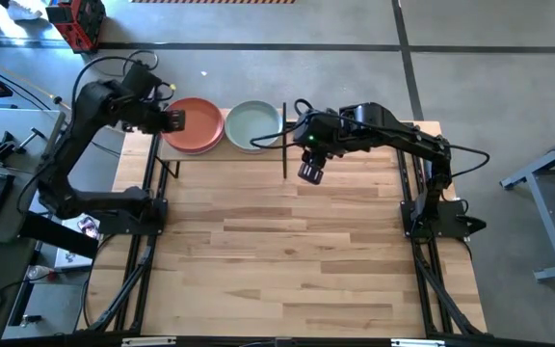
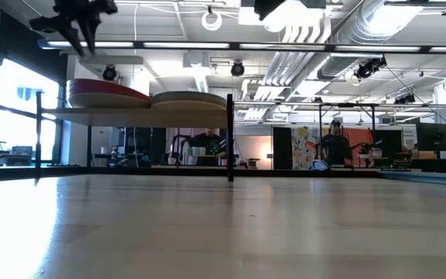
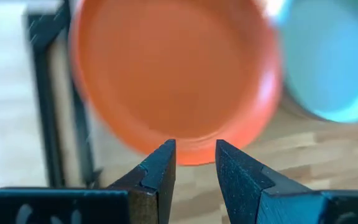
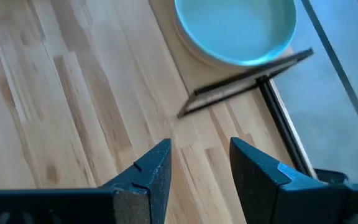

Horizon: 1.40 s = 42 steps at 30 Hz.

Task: Place and stack plates onto a shelf
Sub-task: Return to Home Position

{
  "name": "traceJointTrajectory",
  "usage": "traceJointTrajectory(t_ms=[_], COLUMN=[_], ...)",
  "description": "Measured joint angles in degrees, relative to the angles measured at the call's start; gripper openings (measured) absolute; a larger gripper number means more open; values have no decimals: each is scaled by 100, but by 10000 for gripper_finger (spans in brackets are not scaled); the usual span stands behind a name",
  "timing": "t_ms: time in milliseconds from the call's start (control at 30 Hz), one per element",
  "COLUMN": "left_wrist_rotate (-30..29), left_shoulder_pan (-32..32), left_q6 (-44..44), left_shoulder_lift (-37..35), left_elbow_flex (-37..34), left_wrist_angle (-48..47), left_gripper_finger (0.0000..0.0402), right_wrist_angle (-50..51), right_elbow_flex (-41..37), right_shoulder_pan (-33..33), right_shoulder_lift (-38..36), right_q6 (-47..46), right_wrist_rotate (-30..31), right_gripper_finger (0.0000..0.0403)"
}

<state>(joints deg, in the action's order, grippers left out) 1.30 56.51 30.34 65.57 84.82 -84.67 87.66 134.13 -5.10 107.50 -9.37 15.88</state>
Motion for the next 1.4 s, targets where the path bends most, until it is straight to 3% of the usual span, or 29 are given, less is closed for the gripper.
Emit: traceJointTrajectory(t_ms=[300,500,733,900,1100,1400], left_wrist_rotate=[1,384,781,783,781,762], left_shoulder_pan=[-1473,-2245,-2845,-3169,-3428,-3609], left_q6=[-1167,-1913,-1727,-1519,-1903,-1723], left_shoulder_lift=[-819,-1517,-2744,-3759,-4670,-5475], left_elbow_flex=[-14,-631,-2230,-3533,-4682,-6325], left_wrist_angle=[1227,2554,3727,4694,5446,6821], left_gripper_finger=[102,102,102,101,101,101], right_wrist_angle=[-628,-917,-1514,-2584,-3697,-5383], right_elbow_flex=[0,0,-556,-1570,-2640,-3933], right_shoulder_pan=[0,28,282,444,463,481], right_shoulder_lift=[0,0,-12,-13,-13,-15], right_q6=[-900,-923,-1028,-983,-1118,-1365], right_wrist_rotate=[0,87,860,505,466,-267], right_gripper_finger=[140,140,140,140,140,140])
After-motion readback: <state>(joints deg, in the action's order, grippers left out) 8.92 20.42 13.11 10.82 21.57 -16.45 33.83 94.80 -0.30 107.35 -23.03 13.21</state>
